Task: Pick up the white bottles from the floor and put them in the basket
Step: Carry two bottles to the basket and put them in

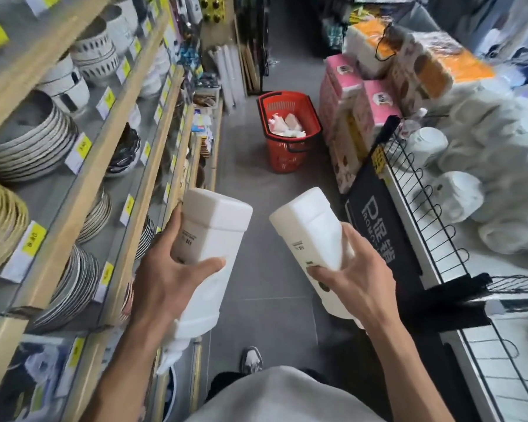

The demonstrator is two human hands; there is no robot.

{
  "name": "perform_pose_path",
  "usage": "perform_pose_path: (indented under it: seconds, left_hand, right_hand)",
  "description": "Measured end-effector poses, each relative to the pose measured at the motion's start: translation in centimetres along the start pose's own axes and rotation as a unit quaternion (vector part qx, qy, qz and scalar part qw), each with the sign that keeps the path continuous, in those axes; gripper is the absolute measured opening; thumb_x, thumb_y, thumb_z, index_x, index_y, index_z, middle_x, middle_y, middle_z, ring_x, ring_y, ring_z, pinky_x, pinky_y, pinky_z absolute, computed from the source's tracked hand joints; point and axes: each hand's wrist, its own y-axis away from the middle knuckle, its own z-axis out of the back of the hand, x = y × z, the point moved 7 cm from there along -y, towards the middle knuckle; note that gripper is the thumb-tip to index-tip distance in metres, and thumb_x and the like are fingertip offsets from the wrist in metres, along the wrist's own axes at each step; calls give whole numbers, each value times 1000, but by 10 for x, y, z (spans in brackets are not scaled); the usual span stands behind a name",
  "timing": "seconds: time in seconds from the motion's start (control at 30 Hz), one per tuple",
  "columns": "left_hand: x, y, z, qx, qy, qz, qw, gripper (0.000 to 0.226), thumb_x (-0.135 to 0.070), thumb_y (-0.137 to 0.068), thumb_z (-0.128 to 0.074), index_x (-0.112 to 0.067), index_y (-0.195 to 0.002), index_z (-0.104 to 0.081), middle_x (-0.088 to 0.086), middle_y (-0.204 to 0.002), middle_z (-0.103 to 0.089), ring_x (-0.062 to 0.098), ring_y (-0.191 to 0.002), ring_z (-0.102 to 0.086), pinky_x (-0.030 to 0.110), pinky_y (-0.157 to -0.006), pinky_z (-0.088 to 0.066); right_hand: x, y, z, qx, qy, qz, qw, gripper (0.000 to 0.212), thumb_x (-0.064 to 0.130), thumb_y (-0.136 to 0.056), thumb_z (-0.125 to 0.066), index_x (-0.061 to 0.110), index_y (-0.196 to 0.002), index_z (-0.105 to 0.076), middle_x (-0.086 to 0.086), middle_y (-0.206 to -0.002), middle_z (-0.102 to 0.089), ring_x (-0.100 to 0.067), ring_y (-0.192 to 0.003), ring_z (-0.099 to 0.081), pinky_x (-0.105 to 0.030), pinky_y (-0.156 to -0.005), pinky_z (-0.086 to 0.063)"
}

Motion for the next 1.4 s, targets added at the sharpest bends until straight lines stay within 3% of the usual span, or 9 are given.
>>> perform_pose_path:
  seconds: [0.2,0.33,0.6,0.73,0.9,1.07,1.23,1.33,1.4]
  left_hand:
    - [-7,-59,-13,24,-5,-10,1000,112,-57,-48,-79,-64,-146,-25,-13,-126,-65,12,-106,-65,47,-93,-55]
    - [-14,-99,-28,26,-9,-9,1000,113,-59,-47,-78,-65,-145,-23,-14,-126,-64,13,-107,-64,47,-95,-54]
    - [-47,-185,-80,26,0,11,1000,113,-54,-47,-78,-68,-144,-21,-17,-123,-60,-11,-100,-57,31,-82,-49]
    - [-66,-223,-100,6,-8,17,1000,102,-55,-47,-79,-82,-127,-21,-12,-127,-62,9,-104,-64,41,-89,-54]
    - [-81,-270,-120,-16,-2,26,1000,108,-48,-50,-80,-71,-140,-25,-11,-126,-63,5,-101,-64,31,-80,-51]
    - [-93,-315,-126,-28,-16,49,998,97,-51,-50,-79,-85,-120,-22,-14,-124,-61,3,-100,-62,37,-84,-51]
    - [-96,-377,-133,-13,-26,53,998,106,-54,-50,-78,-75,-138,-22,-14,-117,-63,11,-98,-61,34,-77,-48]
    - [-98,-416,-133,-1,-23,49,999,100,-55,-48,-77,-85,-124,-18,-14,-114,-62,13,-98,-62,31,-73,-46]
    - [-99,-441,-130,-4,-22,54,998,102,-60,-44,-75,-86,-124,-17,-11,-116,-64,15,-99,-63,36,-79,-51]
  right_hand:
    - [6,-43,-6,-5,1,-23,1000,88,44,-63,-84,50,-136,-36,14,-112,-61,-14,-99,-59,-39,-76,-53]
    - [3,-82,-12,2,-2,-35,999,88,48,-59,-81,50,-136,-38,15,-112,-62,-15,-99,-61,-43,-80,-56]
    - [-10,-195,-15,13,-21,-26,999,84,54,-56,-73,50,-133,-41,14,-106,-65,-15,-95,-64,-41,-75,-57]
    - [-18,-255,-5,16,-26,-19,999,82,52,-57,-74,49,-132,-43,15,-110,-63,-15,-98,-61,-42,-76,-56]
    - [-23,-330,-3,18,-18,-10,1000,84,47,-61,-80,48,-135,-42,13,-113,-62,-17,-101,-60,-45,-78,-56]
    - [-20,-388,-8,27,-20,-18,999,82,43,-61,-83,48,-133,-43,12,-107,-64,-19,-97,-61,-44,-77,-56]
    - [-3,-440,-24,30,-5,-22,999,86,45,-61,-82,50,-136,-40,13,-112,-63,-17,-102,-60,-45,-78,-55]
    - [10,-467,-33,29,3,-33,999,88,45,-61,-83,50,-137,-39,14,-116,-62,-18,-106,-60,-47,-82,-55]
    - [19,-485,-36,23,2,-37,999,88,46,-60,-81,52,-136,-39,15,-115,-62,-17,-106,-60,-48,-82,-55]
